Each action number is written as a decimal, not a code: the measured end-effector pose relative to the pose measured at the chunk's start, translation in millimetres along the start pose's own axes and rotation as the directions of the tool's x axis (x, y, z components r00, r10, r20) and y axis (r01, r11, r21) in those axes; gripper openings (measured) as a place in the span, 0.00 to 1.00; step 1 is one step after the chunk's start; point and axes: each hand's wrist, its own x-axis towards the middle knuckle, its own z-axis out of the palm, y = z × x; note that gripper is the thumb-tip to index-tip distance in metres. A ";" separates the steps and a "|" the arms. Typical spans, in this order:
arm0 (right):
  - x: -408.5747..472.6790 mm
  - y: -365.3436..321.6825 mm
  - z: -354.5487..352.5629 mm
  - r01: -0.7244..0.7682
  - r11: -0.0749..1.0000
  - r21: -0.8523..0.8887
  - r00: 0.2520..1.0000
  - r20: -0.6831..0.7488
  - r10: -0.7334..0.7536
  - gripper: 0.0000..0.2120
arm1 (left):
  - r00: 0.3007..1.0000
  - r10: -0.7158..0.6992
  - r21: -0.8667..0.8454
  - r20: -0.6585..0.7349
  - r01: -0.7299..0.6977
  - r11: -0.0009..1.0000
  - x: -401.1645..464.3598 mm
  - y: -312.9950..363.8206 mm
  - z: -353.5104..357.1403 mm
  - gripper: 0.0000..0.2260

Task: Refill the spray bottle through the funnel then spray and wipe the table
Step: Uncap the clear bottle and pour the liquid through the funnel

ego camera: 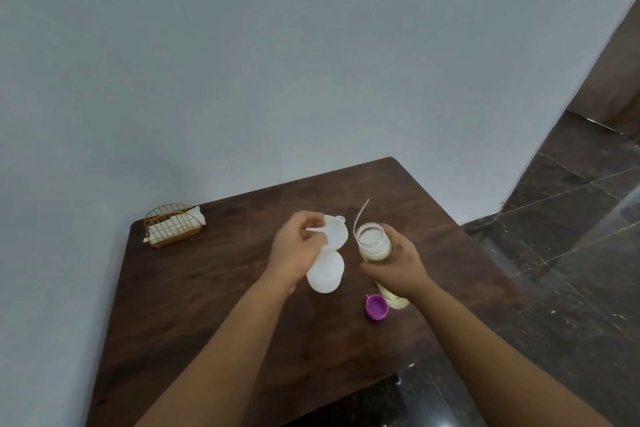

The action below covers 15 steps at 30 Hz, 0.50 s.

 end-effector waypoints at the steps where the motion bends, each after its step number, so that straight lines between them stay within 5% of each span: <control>1: 6.8 2.5 -4.5 0.004 1.000 -0.015 1.000 0.004 -0.004 0.18 | 0.994 -0.044 -0.004 -0.099 0.044 0.999 7.1 -2.3 -3.7 0.12; 3: 21.4 7.1 -12.1 0.015 0.999 -0.046 1.000 0.017 -0.014 0.18 | 0.970 -0.160 0.000 -0.181 0.162 0.987 18.1 -12.5 -7.7 0.11; 7: 50.4 13.6 -18.4 0.076 0.989 -0.126 0.993 0.097 -0.064 0.17 | 0.937 -0.335 0.060 -0.102 0.341 0.938 27.5 -38.2 5.6 0.22; 15: 96.1 30.9 -10.8 0.240 0.926 -0.291 0.950 0.266 -0.163 0.16 | 0.936 -0.329 0.001 -0.125 0.331 0.944 31.4 -47.1 29.4 0.14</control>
